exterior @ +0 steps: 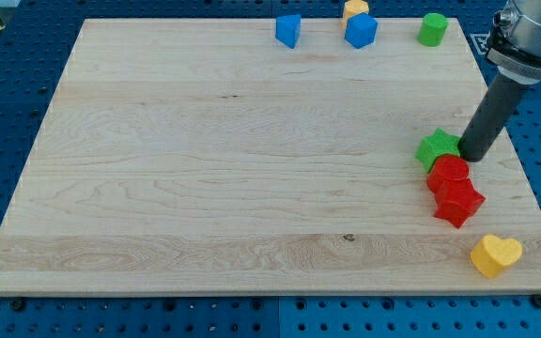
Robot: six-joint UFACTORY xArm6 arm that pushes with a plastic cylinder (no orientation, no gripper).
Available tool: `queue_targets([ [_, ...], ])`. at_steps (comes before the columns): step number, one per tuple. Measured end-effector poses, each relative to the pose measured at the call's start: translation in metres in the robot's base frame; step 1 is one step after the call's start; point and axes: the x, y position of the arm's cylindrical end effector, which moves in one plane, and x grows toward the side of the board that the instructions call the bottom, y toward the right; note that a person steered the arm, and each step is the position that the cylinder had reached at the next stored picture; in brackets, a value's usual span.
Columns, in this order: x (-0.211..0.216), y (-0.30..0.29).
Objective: Push the yellow heart below the red star
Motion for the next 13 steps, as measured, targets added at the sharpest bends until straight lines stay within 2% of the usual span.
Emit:
queue_targets([
  [2,0.001,0.005],
  [4,0.041,0.038],
  [6,0.12,0.041],
  [8,0.156,0.039],
  [13,0.155,0.012],
])
